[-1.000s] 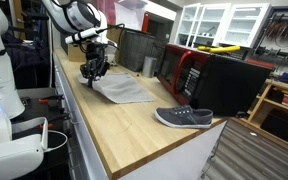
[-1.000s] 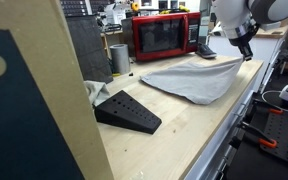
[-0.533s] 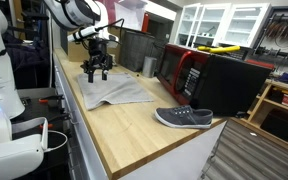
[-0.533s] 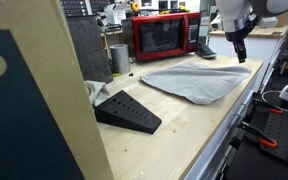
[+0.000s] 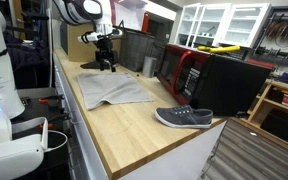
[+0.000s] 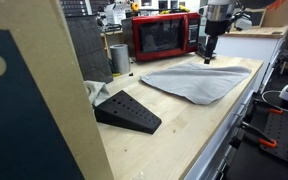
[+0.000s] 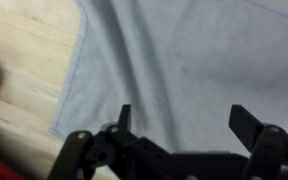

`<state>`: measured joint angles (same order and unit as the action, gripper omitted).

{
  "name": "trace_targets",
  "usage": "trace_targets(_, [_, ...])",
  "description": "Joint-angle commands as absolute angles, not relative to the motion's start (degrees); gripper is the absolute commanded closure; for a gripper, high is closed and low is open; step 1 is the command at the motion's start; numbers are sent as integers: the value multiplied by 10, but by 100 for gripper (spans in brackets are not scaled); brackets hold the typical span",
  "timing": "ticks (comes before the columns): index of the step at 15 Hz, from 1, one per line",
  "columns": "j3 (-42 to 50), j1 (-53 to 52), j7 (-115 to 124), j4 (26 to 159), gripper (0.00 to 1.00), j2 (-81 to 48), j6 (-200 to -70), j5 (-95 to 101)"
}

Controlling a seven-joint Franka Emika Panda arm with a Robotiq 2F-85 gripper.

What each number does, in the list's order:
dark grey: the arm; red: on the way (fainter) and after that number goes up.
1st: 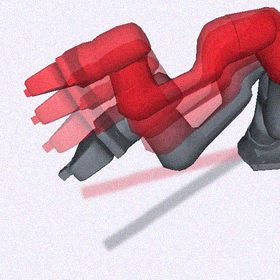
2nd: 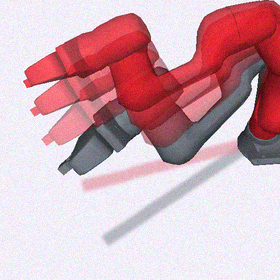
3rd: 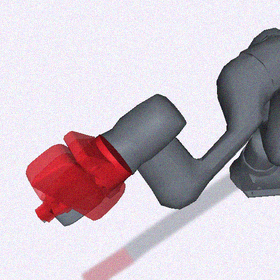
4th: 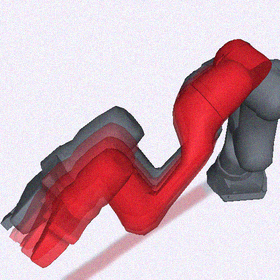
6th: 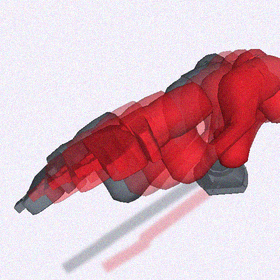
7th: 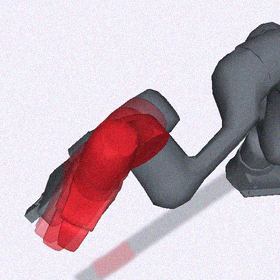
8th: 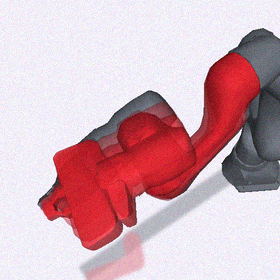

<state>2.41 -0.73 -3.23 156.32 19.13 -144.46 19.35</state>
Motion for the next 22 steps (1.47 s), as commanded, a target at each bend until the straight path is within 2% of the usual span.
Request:
trace_targets(1, [-1,-53,-25,1520,25,103,-1533,84])
trace_targets(3, [-21,-83,-29,1496,34,57,-1557,20])
trace_targets(9, [-74,-101,-6,1433,82,-35,-1521,-43])
trace_targets(12, [-76,-97,9,1424,100,-38,-1494,-40])
trace_targets(22, [-99,-101,-9,1370,100,-100,-1415,-96])
